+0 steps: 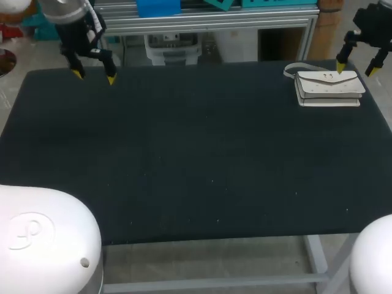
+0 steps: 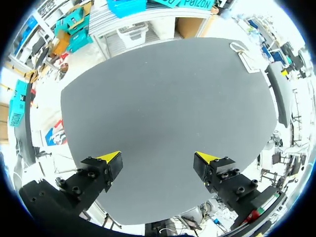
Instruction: Pick up the bag, open it, inspect its contents, close it, and place it on the opposite side
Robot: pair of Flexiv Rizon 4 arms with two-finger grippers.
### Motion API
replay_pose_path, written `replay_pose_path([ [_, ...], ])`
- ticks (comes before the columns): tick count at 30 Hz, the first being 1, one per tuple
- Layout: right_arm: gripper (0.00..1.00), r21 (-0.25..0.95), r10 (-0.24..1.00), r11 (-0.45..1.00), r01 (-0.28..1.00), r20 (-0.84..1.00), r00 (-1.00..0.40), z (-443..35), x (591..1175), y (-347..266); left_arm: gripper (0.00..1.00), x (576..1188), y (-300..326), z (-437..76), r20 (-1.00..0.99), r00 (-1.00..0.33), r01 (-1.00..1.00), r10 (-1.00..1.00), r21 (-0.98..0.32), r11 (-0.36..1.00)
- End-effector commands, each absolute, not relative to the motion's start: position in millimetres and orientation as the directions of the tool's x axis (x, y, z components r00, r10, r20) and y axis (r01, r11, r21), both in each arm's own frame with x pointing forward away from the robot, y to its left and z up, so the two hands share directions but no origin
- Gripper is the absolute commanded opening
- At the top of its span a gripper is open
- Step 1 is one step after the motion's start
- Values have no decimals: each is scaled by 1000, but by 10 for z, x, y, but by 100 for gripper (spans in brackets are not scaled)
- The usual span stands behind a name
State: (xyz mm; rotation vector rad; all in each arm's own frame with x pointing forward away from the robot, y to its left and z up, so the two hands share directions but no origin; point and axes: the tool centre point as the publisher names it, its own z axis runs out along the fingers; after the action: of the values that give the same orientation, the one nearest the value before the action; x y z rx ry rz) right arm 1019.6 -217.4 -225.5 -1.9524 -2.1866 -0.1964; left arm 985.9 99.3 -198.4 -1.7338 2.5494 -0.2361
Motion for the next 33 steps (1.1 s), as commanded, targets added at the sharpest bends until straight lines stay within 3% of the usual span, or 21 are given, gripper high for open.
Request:
replay_pose_path([
  [1,100,-73,907,146,987,408,-104,-2372,10363,-2482,100,9642,928,-2085,-73,-717,-561,-693,-530,636],
  [12,100,-88,849,160,983,521,-91,-2624,10514,-2878,100,9464,594,-2253,-156,-931,-143,-330,-675,724],
  [24,100,-68,820,143,987,567,-80,-2893,10602,-3126,100,9482,566,-2266,-148,-936,-143,-319,-668,730],
  [33,100,-29,828,34,999,561,-12,-3129,10722,-3232,100,9371,364,-2374,-244,-962,103,-121,-737,668],
])
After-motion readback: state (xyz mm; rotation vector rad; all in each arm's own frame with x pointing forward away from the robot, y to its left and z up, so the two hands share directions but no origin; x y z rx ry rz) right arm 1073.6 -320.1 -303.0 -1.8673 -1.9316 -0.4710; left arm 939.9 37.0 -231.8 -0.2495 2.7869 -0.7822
